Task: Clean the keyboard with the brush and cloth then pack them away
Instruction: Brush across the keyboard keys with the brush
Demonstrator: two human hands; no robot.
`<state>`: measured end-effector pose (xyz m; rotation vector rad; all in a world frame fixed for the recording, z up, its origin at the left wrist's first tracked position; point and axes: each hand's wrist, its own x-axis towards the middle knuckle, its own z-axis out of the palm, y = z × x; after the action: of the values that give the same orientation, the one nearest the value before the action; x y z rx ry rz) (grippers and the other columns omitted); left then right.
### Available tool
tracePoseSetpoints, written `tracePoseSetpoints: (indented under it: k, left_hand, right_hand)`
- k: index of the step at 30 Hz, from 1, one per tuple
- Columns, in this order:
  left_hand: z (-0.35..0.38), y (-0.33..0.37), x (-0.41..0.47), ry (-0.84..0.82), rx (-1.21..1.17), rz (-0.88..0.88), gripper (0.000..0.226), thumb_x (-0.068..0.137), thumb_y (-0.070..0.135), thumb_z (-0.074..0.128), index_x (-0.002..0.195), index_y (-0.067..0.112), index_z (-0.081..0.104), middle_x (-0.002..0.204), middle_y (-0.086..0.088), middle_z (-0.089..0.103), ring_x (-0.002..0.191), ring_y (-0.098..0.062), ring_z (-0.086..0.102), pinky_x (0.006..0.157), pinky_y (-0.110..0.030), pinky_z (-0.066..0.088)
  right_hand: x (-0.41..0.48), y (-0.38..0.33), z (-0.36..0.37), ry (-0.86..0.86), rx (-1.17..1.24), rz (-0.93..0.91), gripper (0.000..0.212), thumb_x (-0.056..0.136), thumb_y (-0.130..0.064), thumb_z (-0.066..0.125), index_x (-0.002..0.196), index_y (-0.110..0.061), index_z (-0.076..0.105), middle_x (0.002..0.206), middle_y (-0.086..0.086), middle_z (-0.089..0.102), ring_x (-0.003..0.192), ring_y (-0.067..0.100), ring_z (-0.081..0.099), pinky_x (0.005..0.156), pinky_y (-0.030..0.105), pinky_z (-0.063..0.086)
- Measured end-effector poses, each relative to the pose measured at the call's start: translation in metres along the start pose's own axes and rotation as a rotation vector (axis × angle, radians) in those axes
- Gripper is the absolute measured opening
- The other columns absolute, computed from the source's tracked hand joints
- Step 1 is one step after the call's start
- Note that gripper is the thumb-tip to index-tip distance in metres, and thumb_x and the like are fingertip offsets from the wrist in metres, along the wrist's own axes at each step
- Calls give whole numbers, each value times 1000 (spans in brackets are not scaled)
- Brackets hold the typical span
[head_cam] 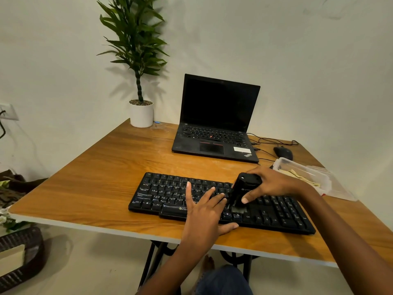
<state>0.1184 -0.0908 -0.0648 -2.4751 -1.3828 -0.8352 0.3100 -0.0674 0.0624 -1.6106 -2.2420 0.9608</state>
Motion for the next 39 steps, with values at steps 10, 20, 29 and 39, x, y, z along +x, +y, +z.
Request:
tracePoseSetpoints:
  k: [10,20,29,39]
  left_hand:
    - [-1,0,1,-14,-2,0,67,75,73,30,99,27,73,107,13,69,112,-11,61,106,-64,7]
    - [0,0,0,-16,-7,-2,66,75,73,31,99,28,73,108,13,69,112,-11,61,106,-64,6]
    - [2,0,0,-15,-5,-5,66,75,74,31,99,28,72,109,14,68,112,-11,60,105,-64,8]
    - [0,0,0,-12,1,-7,67,75,74,30,100,29,73,109,14,69,112,-11,60,105,-64,8]
  right_hand:
    - [3,-5,-4,-57,-39,-2,25,72,-18,79,90,-8,65,83,6,68,78,21,65,67,30,51]
    - [-1,0,-10,-105,19,49,32,67,-19,81,92,-8,64,84,-2,70,78,11,67,65,21,52]
    - [-5,5,-10,-96,-23,36,48,66,-24,80,106,-3,63,102,12,68,92,23,66,79,36,54]
    - [-15,1,-6,-13,73,101,39,63,-28,82,93,-11,62,88,6,69,79,17,67,64,24,55]
